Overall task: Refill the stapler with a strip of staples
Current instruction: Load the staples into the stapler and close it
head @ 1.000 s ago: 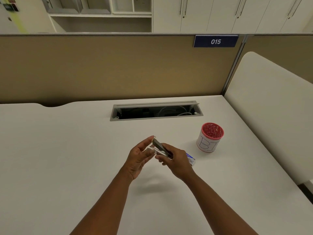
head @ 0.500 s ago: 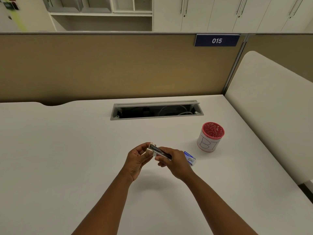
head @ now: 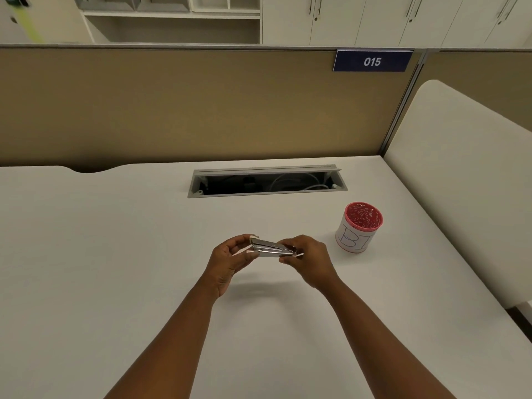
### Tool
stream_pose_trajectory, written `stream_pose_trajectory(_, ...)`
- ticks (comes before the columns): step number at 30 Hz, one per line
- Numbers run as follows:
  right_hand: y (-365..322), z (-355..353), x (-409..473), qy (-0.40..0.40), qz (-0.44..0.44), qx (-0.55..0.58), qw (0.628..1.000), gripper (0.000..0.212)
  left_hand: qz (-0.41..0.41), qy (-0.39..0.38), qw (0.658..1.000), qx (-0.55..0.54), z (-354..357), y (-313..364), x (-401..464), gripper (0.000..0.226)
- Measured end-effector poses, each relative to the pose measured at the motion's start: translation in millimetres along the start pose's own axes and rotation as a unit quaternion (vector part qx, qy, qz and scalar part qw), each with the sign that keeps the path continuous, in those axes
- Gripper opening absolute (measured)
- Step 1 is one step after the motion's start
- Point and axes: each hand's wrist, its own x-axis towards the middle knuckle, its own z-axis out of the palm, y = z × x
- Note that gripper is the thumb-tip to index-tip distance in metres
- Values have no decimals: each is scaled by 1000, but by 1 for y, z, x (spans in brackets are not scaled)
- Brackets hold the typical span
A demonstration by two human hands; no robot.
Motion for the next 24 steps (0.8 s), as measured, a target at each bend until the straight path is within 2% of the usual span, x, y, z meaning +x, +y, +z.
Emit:
stream_pose_trajectory(4, 10, 9, 4, -2, 22, -11, 1000, 31, -3, 10, 990, 139, -3, 2, 0, 38)
stream_pose_trajectory(10, 26, 31, 6, -22, 59, -1, 998, 32, 2, 97, 957, 272, -1, -9, -2, 44)
stream_pose_trajectory(17, 37, 42, 4, 13, 85, 36, 996, 19, -16, 117, 943, 312, 0, -24, 3, 44)
stream_pose_trajectory(24, 42, 48, 7, 2, 109, 23, 994, 22, -45, 112, 934, 337, -2, -33, 8, 43)
